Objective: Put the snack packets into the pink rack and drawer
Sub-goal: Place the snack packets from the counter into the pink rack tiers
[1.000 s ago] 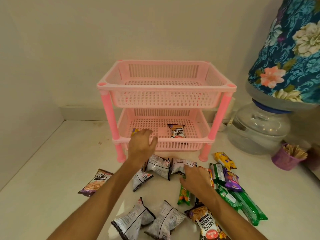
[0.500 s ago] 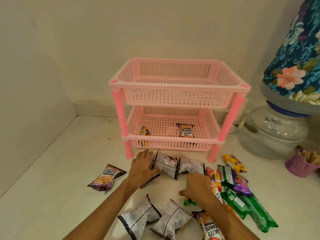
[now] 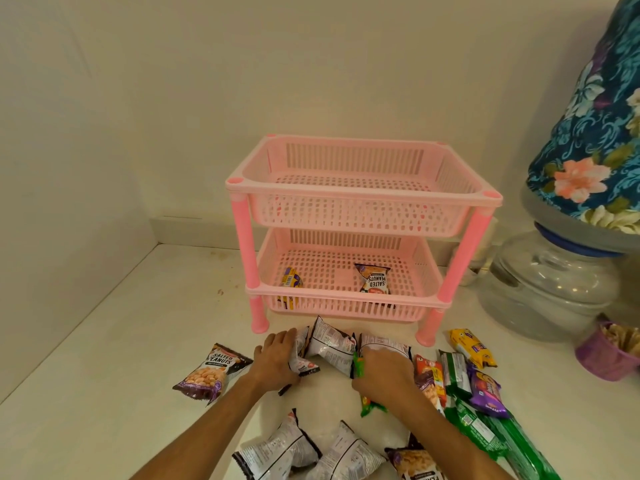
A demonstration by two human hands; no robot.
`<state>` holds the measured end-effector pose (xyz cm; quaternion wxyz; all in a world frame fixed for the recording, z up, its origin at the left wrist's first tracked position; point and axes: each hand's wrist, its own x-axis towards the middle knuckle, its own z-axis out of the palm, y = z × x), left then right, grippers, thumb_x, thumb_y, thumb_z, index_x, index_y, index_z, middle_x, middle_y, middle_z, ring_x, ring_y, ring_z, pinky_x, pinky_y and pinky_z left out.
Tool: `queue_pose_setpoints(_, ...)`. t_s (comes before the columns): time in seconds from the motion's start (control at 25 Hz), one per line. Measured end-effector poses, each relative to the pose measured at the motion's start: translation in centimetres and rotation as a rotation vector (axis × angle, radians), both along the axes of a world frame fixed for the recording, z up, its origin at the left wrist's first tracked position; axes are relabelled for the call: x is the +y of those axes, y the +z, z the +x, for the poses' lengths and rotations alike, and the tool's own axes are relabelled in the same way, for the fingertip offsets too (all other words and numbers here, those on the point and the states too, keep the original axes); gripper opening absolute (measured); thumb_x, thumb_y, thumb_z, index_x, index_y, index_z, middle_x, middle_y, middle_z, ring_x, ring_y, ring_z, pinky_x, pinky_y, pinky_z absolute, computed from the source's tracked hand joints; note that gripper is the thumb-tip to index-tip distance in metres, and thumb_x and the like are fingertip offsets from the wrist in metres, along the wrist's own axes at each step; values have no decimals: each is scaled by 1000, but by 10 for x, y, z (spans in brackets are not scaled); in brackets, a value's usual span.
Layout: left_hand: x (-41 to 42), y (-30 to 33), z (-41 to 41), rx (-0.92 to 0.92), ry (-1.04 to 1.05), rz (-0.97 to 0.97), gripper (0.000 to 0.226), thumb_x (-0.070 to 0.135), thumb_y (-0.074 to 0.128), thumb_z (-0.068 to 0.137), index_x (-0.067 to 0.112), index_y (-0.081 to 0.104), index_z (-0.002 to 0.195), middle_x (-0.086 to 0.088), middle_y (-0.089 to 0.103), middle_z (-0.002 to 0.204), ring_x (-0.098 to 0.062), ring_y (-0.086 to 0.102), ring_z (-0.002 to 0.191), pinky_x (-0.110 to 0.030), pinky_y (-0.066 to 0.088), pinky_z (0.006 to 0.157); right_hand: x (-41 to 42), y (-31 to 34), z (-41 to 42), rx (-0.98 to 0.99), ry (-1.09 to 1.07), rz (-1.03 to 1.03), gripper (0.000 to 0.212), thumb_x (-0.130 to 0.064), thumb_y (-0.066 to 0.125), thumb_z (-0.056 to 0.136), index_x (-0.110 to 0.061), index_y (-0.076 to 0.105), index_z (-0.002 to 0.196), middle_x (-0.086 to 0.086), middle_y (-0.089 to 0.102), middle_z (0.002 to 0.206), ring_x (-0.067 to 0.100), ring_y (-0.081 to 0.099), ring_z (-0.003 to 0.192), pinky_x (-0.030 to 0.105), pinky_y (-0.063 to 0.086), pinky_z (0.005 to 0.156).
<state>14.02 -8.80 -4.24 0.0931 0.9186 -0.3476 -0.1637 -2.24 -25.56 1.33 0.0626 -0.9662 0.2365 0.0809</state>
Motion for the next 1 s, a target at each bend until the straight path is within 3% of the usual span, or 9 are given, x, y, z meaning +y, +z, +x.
queue_pose_setpoints(0.12, 3, 3, 2, -13, 0, -8, 97, 35, 74, 66, 17, 22, 145, -3, 41, 141, -26, 37, 130, -48, 35, 104, -8, 38, 13, -115, 14, 28, 37, -46, 59, 71, -24, 54, 101, 1, 65, 97, 23, 62, 89, 28, 41, 65)
queue_pose_setpoints(0.28, 8, 22, 4, -74, -50, -5, 97, 41, 77, 63, 20, 26, 143, 0, 44, 138, -25, 38, 128, -46, 33, 104, -18, 110, 33, -185, 51, 18, 43, -50, 59, 74, -29, 55, 110, -7, 63, 89, 13, 60, 77, 29, 52, 66)
queue_pose_setpoints(0.44, 10, 63, 6, -163, -92, -60, 98, 44, 78, 63, 21, 27, 143, 2, 42, 139, -25, 35, 131, -48, 31, 106, -22, 189, 50, -334, 125, 12, 48, -54, 61, 74, -33, 57, 118, -12, 64, 85, 4, 56, 63, 20, 44, 54)
queue_pose_setpoints(0.64, 10, 126, -1, -267, -177, -161, 95, 49, 75, 63, 23, 29, 142, 4, 46, 136, -22, 39, 128, -47, 33, 104, -18, 264, 80, -458, 194, 73, 57, -52, 65, 72, -32, 56, 125, -6, 60, 90, 8, 58, 70, 21, 42, 58)
queue_pose_setpoints(0.8, 12, 185, -5, -360, -215, -282, 96, 49, 77, 62, 22, 30, 142, 4, 48, 137, -20, 40, 128, -46, 34, 105, -23, 294, 107, -573, 156, 107, 52, -51, 66, 70, -28, 61, 116, -2, 63, 87, 16, 63, 76, 33, 55, 67)
queue_pose_setpoints(1.0, 17, 266, 1, -495, -198, -442, 86, 49, 77, 58, 20, 43, 132, 2, 58, 123, -23, 53, 114, -41, 44, 92, -42, 294, 145, -674, 7, 58, 50, -50, 62, 70, -22, 61, 111, 1, 63, 91, 21, 59, 79, 29, 45, 63)
